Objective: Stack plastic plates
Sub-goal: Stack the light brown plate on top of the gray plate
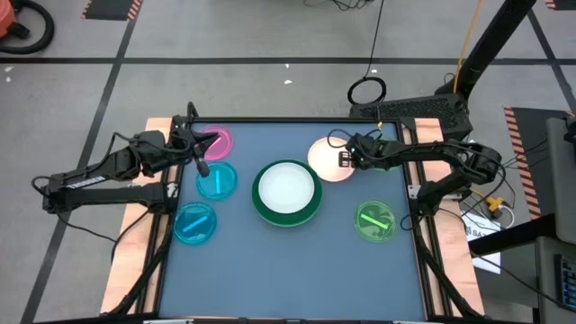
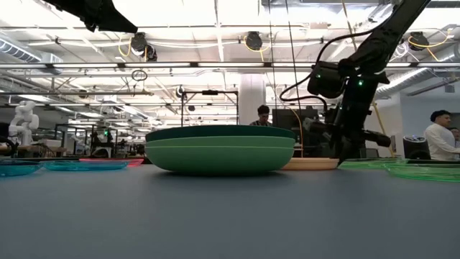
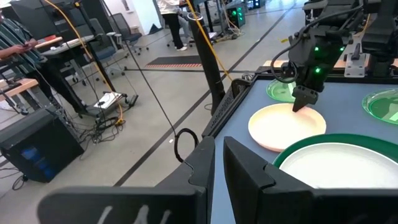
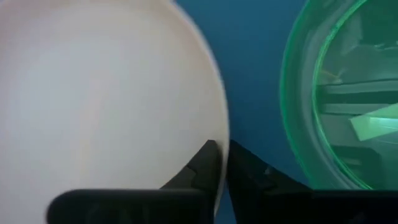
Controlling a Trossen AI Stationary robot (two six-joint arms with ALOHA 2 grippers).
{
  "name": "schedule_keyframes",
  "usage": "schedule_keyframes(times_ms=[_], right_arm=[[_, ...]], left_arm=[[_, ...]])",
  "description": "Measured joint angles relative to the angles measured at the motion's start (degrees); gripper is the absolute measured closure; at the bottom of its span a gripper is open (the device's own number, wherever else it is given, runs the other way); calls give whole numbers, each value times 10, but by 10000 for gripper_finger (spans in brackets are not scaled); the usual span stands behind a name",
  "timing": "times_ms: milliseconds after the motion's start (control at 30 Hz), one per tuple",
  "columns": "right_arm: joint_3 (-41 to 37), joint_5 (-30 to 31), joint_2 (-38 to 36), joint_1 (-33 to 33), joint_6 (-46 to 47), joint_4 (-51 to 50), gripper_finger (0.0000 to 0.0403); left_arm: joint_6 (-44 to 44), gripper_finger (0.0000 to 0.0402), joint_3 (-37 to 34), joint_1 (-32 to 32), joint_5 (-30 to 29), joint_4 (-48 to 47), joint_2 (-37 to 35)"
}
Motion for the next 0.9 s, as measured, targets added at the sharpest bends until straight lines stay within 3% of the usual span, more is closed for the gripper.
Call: schedule_keyframes(times_ms=[467, 900], right_arm=[[-2, 29, -6, 0, -33, 109, 399], [32, 67, -75, 11, -86, 155, 399]], left_arm=[[0, 360, 0, 0, 0, 0, 0], [0, 360, 0, 0, 0, 3, 0]])
